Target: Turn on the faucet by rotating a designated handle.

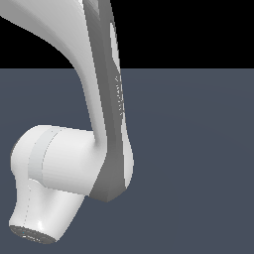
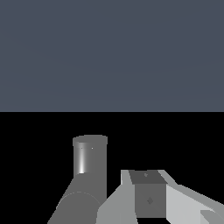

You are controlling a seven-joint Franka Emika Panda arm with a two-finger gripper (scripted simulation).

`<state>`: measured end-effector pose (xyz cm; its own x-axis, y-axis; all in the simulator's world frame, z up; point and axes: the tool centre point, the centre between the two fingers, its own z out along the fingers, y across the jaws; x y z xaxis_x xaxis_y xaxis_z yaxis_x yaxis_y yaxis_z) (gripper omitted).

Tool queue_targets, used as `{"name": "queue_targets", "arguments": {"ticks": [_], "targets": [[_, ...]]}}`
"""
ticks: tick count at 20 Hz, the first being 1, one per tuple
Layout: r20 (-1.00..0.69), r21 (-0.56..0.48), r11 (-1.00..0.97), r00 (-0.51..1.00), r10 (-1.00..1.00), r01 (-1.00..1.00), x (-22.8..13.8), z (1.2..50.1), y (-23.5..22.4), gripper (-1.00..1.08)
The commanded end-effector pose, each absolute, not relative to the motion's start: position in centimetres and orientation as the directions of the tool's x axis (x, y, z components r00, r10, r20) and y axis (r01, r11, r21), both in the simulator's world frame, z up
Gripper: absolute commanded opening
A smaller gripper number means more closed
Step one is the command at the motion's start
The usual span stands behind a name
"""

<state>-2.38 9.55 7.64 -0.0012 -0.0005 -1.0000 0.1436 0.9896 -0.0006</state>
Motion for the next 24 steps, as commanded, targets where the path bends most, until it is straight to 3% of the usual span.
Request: {"name": "queue_targets", "arguments": {"ticks": [1, 24], "targets": [[-1.0, 0.0, 0.99, 0.0, 0.0, 0.143, -2.3, 8.5, 9.9, -1.0], [-1.0, -0.001, 0.99, -0.001, 0.0, 0.144, -2.4, 14.8, 8.9, -1.0]]}}
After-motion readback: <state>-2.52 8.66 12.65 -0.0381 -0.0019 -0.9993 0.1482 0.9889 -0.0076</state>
